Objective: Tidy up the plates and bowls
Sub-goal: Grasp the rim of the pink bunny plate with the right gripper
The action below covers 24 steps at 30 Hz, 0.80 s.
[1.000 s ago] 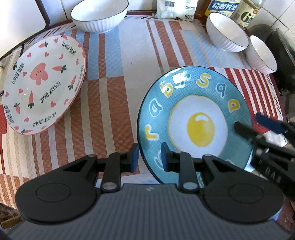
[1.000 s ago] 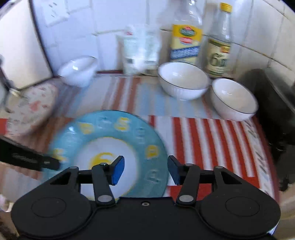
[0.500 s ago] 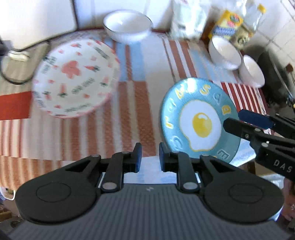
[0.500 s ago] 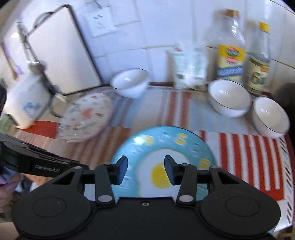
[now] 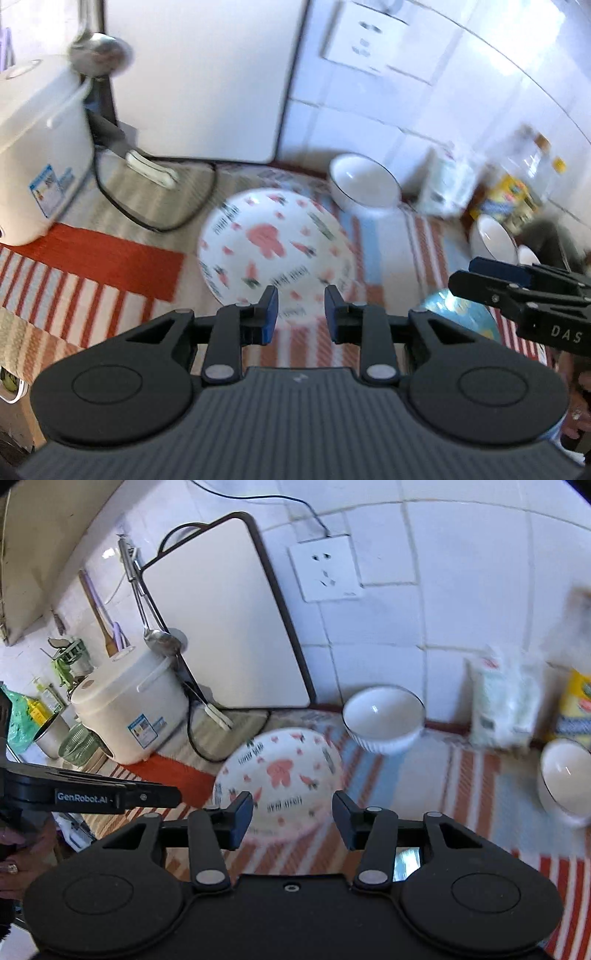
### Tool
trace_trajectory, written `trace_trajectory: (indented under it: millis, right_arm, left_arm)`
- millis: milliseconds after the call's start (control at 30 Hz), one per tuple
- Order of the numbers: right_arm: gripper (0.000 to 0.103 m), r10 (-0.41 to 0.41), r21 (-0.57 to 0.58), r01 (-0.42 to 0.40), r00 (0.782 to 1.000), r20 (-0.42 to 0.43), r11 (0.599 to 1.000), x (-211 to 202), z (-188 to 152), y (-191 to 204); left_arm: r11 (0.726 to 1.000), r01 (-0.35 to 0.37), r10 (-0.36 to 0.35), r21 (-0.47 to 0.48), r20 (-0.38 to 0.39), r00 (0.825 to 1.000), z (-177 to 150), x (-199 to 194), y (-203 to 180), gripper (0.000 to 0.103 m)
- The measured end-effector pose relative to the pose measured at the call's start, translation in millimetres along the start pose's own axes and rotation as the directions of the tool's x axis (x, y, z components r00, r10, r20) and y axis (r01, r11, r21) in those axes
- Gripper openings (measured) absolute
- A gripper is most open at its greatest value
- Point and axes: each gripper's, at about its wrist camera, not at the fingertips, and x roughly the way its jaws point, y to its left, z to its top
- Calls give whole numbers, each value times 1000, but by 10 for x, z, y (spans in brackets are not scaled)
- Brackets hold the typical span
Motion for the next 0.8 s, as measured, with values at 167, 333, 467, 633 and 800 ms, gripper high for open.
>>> trace_trajectory:
  millis: [167, 333, 467, 633, 800]
  right_arm:
    - [54, 29, 32, -27, 998, -48, 999, 419, 144, -119]
    - [54, 26, 76, -16, 990, -135, 997, 880, 198, -311]
    - [54, 35, 174, 2, 977, -210, 985, 1189, 154, -494]
    - [54, 52, 269, 21, 963, -264, 963, 1494, 72, -679]
    - [54, 79, 295, 11, 953, -292, 955, 1681, 30, -761]
  left_arm:
    - [998, -59, 59, -36, 4, 998, 108, 213, 238, 28]
    - [995, -93, 92, -47, -22, 995, 125, 531, 471, 38]
    - [993, -109, 106, -50, -48, 993, 97, 800, 628, 42]
    - [987, -137, 126, -84, -120, 985, 26, 1149, 779, 42]
    - [985, -112, 90, -127, -169, 982, -9, 1403, 826, 38]
